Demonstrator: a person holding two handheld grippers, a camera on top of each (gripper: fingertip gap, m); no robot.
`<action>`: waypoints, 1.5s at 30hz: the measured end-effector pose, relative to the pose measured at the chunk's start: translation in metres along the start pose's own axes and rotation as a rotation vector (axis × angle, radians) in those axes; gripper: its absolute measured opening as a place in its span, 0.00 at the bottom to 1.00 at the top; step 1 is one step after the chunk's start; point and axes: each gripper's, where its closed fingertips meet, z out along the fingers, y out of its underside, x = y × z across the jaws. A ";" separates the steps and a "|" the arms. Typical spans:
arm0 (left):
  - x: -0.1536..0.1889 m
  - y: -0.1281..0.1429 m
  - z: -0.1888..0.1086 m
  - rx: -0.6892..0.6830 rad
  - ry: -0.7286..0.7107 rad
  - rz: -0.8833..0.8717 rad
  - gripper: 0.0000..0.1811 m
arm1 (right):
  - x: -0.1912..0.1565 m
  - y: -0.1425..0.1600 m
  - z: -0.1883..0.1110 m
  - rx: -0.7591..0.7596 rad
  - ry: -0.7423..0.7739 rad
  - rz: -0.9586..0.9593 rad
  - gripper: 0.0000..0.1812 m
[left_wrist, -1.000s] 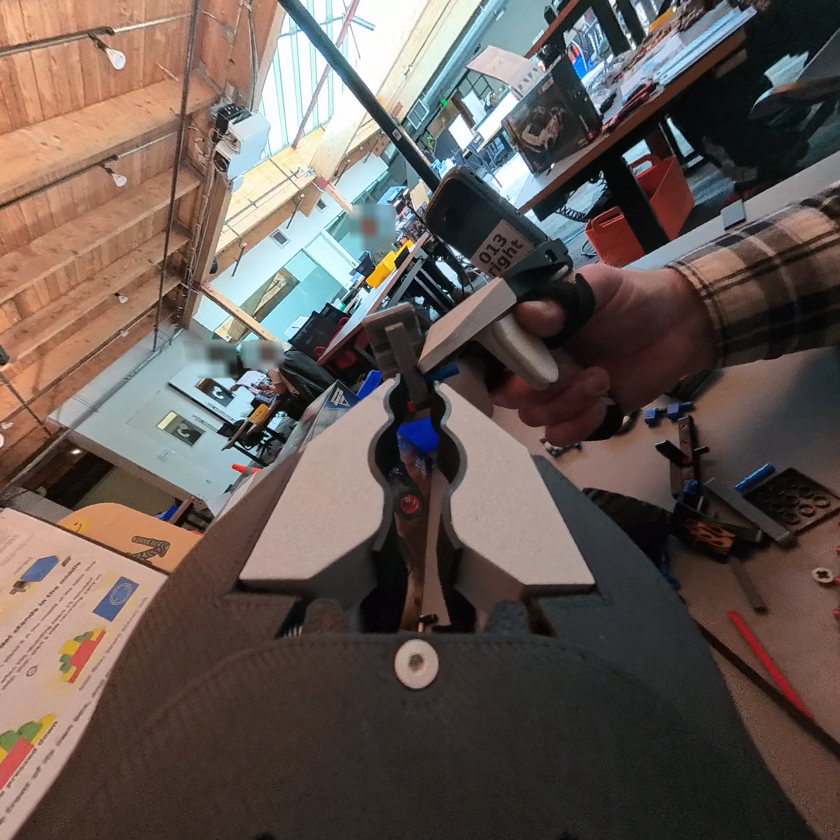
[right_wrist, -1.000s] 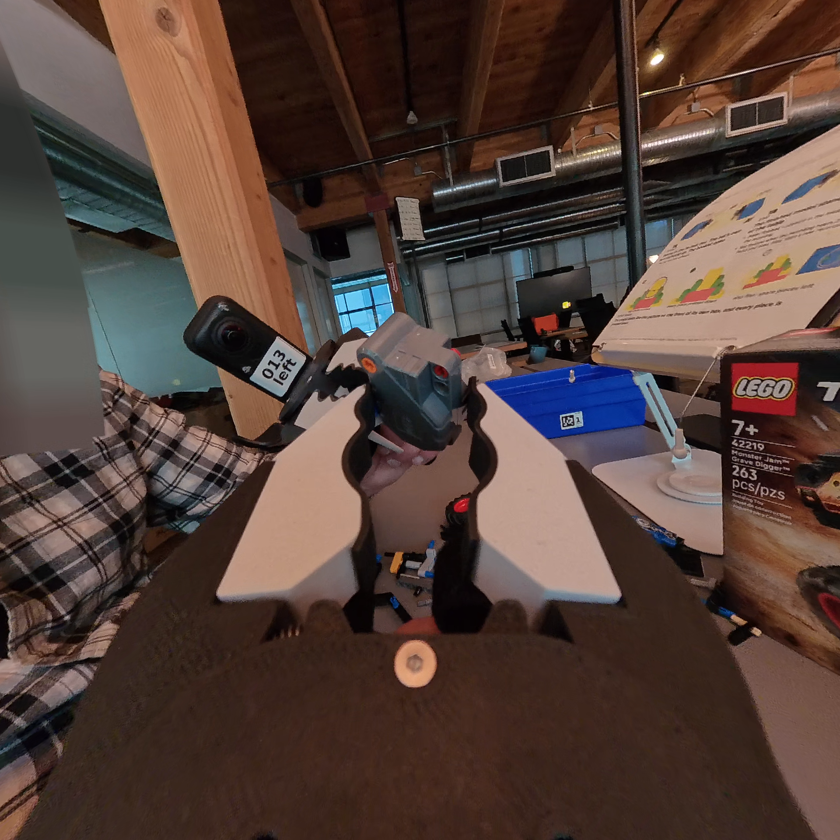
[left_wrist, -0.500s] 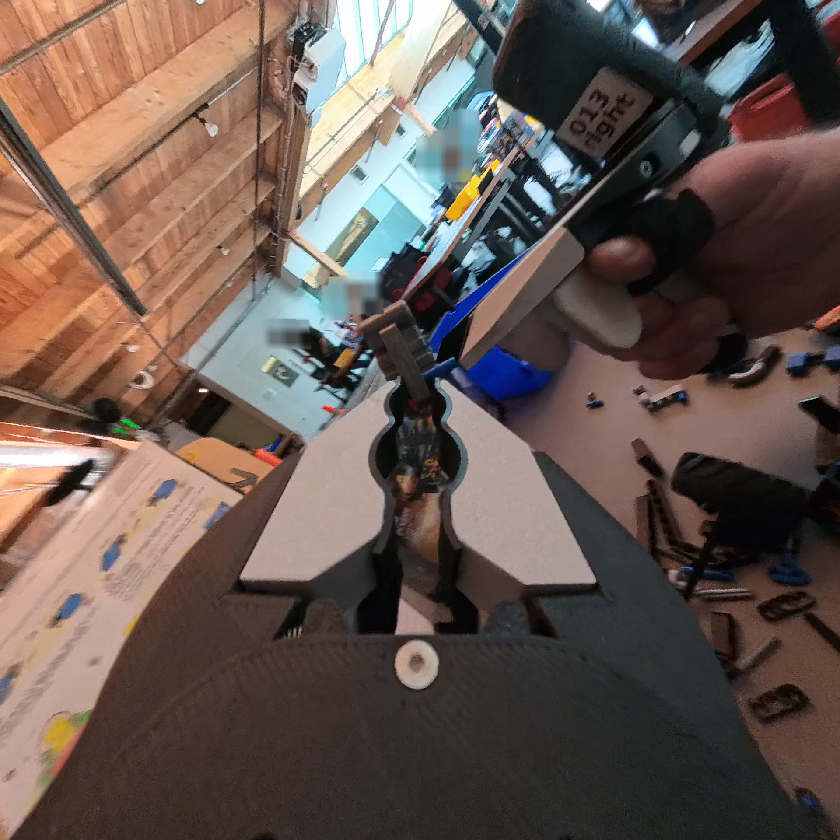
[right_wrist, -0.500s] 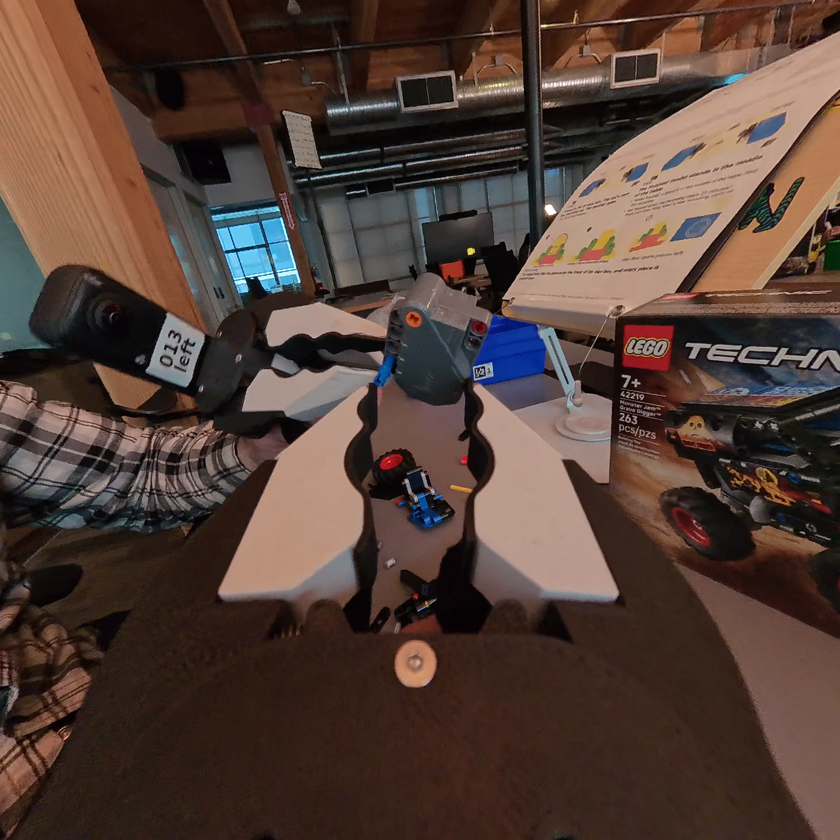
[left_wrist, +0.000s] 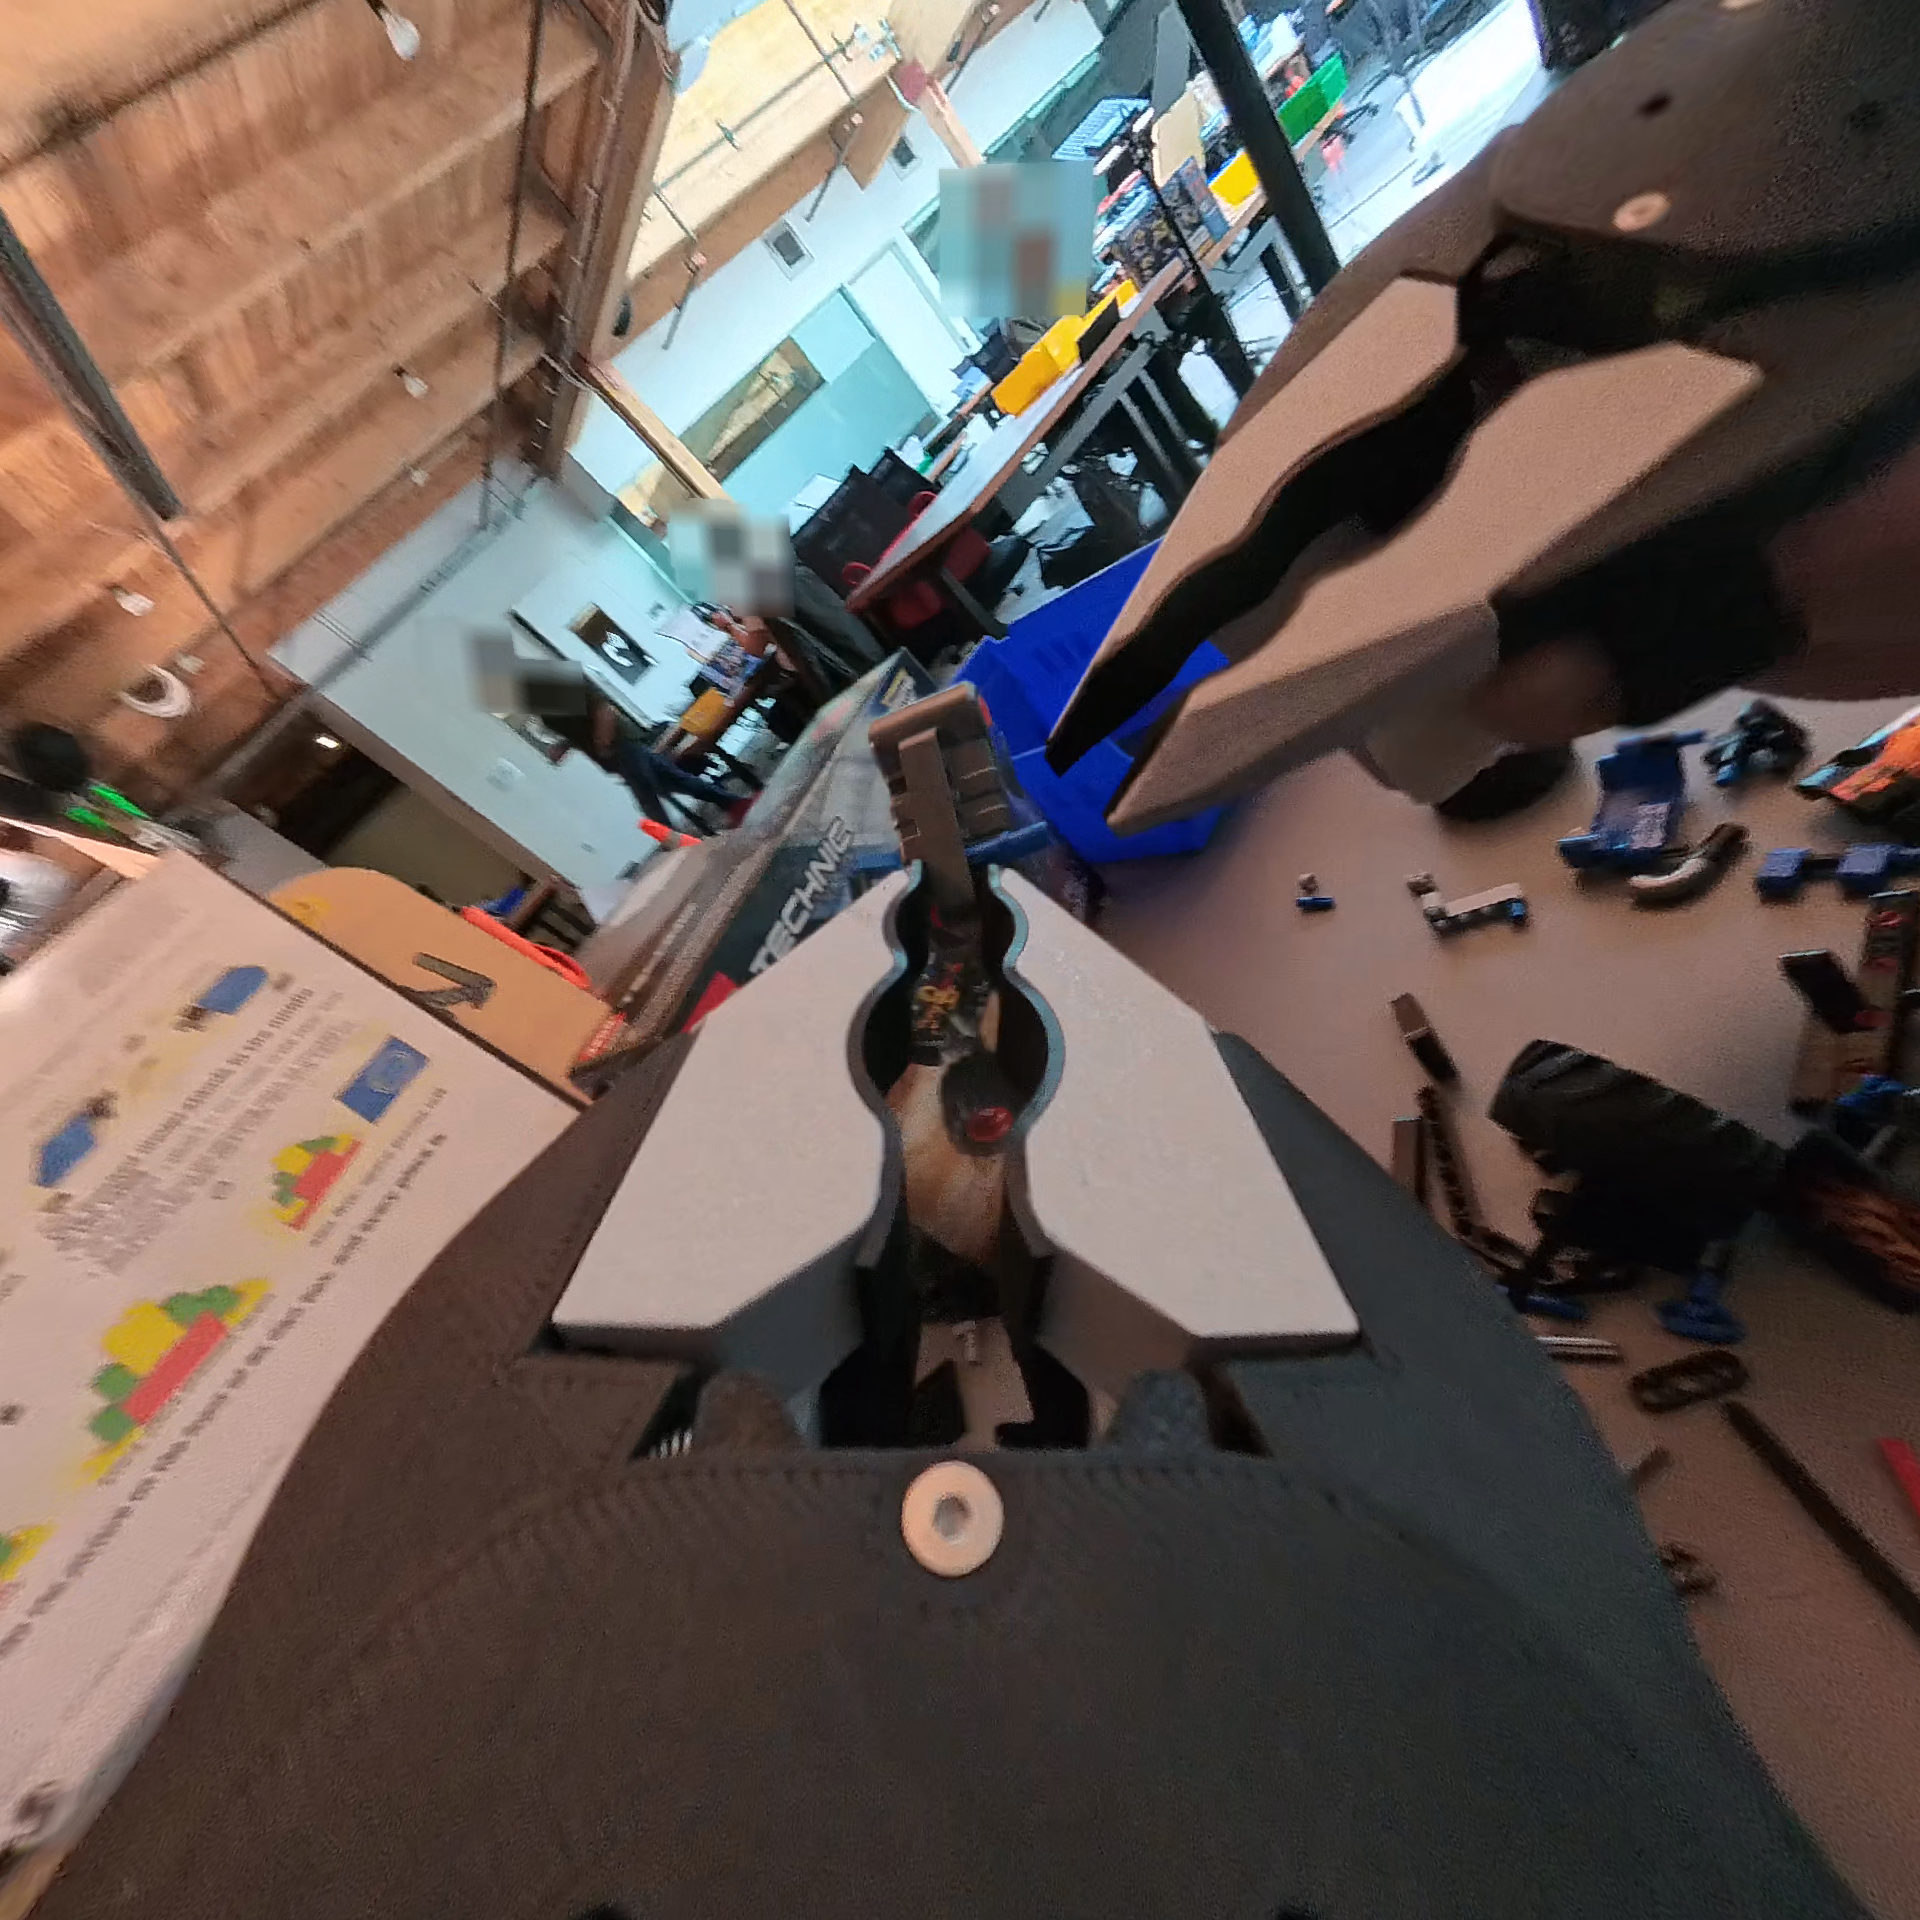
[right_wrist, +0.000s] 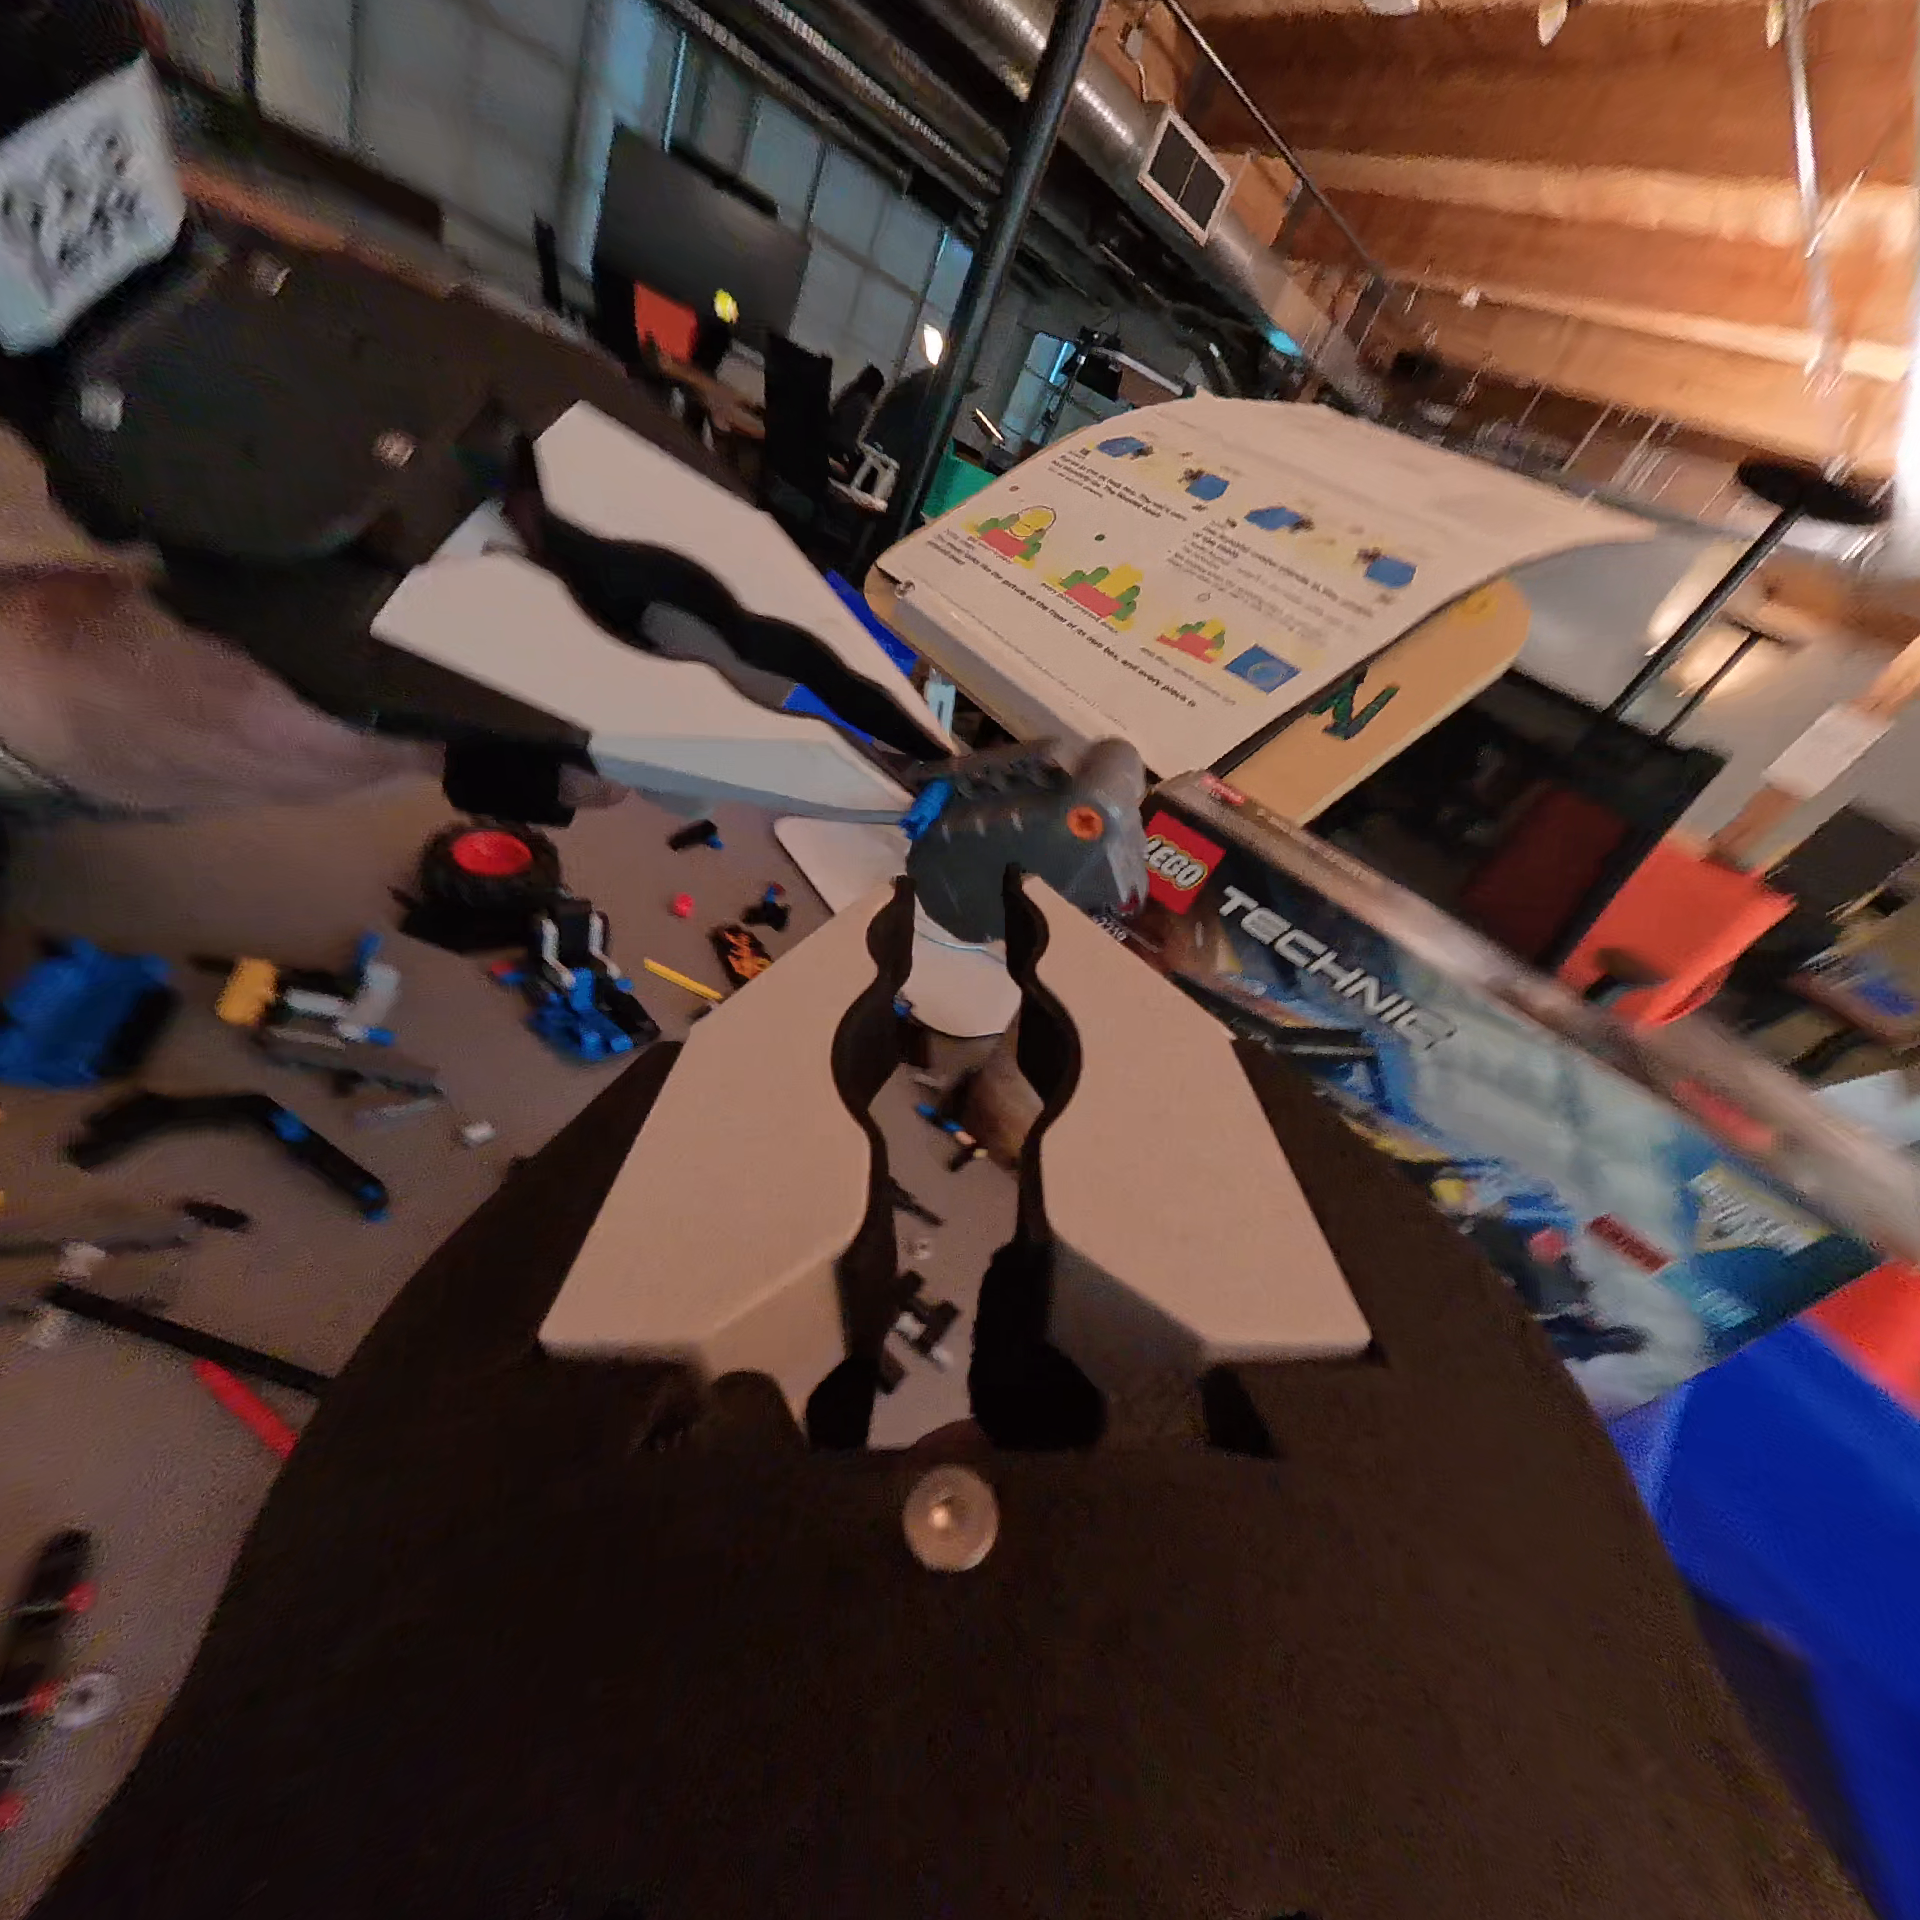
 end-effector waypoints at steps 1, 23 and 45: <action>0.001 0.000 0.000 0.002 0.018 -0.036 0.03 | -0.004 -0.001 0.002 -0.005 0.013 -0.077 0.09; 0.015 -0.010 -0.009 0.077 0.216 -0.025 0.13 | -0.019 -0.002 0.008 -0.054 0.010 -0.213 0.01; 0.054 -0.012 -0.034 0.170 0.616 -0.144 0.33 | -0.075 -0.023 -0.010 0.091 -0.403 -0.049 0.01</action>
